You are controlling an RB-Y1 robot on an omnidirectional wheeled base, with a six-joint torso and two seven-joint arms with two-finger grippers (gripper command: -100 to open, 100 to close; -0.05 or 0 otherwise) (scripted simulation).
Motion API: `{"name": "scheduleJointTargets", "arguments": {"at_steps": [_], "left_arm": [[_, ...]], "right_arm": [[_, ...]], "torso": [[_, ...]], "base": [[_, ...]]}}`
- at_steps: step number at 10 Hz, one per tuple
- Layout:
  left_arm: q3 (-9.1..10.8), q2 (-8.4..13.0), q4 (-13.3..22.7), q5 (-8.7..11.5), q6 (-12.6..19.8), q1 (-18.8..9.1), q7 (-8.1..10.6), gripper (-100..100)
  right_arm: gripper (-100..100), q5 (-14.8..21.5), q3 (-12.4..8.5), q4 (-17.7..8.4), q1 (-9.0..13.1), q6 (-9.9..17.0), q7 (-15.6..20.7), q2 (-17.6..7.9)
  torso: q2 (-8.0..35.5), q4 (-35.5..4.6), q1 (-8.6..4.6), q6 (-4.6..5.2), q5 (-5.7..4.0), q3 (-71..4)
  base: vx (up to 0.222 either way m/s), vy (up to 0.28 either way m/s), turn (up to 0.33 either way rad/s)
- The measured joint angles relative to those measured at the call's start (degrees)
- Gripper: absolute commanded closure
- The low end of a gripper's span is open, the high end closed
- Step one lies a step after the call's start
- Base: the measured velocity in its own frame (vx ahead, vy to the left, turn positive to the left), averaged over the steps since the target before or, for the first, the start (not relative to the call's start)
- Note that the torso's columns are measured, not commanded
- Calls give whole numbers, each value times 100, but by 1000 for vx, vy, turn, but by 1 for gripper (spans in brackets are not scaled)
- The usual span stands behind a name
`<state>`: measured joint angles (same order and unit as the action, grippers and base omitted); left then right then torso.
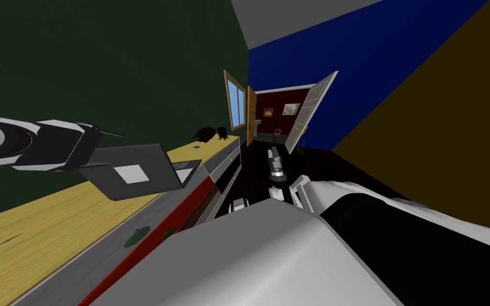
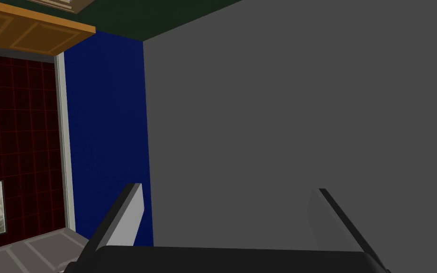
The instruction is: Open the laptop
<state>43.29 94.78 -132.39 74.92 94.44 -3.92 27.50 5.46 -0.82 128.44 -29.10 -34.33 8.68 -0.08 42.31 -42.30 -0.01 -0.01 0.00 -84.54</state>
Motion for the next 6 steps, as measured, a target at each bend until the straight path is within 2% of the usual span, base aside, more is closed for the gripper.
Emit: {"name": "scheduleJointTargets", "arguments": {"at_steps": [6], "left_arm": [[112,94,293,614,59,-204,36,-100]], "right_arm": [[0,0,0,0,0,0,0,0]], "torso": [[-3,1,0,1,0,-2]], "base": [[-44,47,-110]]}}
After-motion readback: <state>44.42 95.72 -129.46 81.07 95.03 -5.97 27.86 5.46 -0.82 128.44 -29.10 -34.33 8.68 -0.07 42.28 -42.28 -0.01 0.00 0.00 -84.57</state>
